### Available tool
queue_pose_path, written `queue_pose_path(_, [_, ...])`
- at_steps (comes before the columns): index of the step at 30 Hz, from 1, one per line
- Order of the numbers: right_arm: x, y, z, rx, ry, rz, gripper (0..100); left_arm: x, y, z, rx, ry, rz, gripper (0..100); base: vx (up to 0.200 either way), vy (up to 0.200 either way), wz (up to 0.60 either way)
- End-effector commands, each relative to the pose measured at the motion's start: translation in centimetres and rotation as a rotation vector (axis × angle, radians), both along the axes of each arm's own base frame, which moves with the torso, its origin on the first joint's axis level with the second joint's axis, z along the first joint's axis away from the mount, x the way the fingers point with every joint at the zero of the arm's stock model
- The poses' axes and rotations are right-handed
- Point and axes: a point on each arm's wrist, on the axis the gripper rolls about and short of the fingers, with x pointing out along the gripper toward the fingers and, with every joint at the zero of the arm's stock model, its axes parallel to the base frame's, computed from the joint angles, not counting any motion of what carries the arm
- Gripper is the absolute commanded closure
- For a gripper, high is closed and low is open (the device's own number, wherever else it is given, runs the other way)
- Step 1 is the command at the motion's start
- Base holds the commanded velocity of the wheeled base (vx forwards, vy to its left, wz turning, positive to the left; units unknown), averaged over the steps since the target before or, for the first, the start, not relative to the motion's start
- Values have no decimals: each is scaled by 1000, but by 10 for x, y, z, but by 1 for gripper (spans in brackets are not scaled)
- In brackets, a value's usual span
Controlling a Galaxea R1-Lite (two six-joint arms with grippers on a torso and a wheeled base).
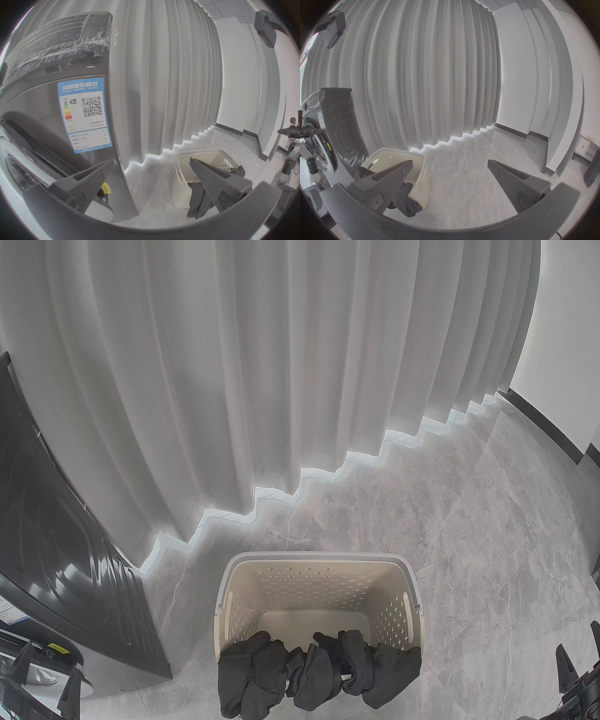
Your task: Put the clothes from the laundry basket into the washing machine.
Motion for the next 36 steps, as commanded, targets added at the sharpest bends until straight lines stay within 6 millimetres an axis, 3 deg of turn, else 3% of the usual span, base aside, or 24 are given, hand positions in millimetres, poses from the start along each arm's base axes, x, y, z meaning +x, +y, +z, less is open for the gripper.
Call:
queue_pose_path(1, [1,0,-5,0,16,1,0,0,0,-5,3,4,1,0,-200,0,0])
queue_pose_path(4, [1,0,-5,0,16,2,0,0,0,-5,3,4,1,0,-200,0,0])
queue_pose_path(13, [1,0,-5,0,16,2,0,0,0,-5,-2,4,-1,0,0,0,0])
queue_pose_path(22, [1,0,-5,0,16,1,0,0,0,-5,1,4,-2,0,-200,0,0])
queue_pose_path(29, [1,0,-5,3,16,-3,0,0,0,-5,9,4,-2,0,0,0,0])
queue_pose_path(36, [1,0,-5,4,16,-3,0,0,0,-5,9,4,-2,0,0,0,514])
